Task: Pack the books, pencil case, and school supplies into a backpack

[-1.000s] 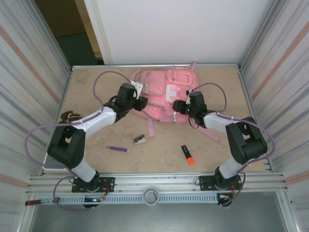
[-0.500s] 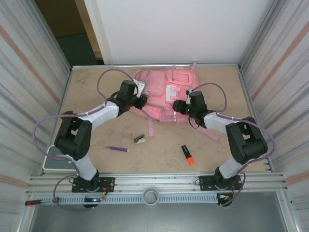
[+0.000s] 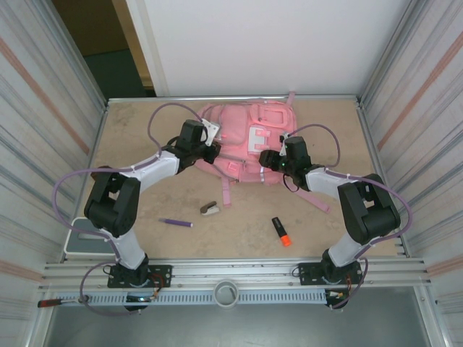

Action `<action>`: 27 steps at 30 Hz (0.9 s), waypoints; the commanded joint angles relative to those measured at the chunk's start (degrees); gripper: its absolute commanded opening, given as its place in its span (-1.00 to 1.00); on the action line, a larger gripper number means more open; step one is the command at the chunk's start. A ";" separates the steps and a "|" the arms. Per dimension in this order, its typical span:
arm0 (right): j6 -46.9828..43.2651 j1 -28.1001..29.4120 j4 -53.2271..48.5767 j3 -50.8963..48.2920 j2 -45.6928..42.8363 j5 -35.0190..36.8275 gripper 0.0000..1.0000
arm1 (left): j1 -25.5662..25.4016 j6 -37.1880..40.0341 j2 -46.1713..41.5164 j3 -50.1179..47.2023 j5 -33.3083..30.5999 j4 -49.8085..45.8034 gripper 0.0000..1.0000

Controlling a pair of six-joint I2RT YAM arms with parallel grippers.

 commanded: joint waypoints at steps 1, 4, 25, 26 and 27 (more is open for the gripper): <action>0.14 -1.45 -2.45 -0.80 1.45 1.10 0.12 | 0.48 1.05 -0.74 -1.59 0.69 2.39 -0.74; -0.03 -2.14 -2.92 -1.02 0.89 1.02 0.12 | 0.48 1.85 -1.01 -2.13 -0.06 2.50 -0.87; 6.30 0.21 -4.84 2.67 -7.76 -8.78 0.13 | -2.56 0.72 -6.13 -9.25 6.53 12.28 -1.00; 6.93 1.18 -5.16 3.70 -7.24 -8.58 0.12 | -2.91 0.75 -6.18 -9.17 6.92 12.38 -1.00; 7.82 1.98 -5.25 4.80 -6.57 -8.48 0.11 | -3.17 0.68 -6.21 -9.28 7.48 12.75 -1.00</action>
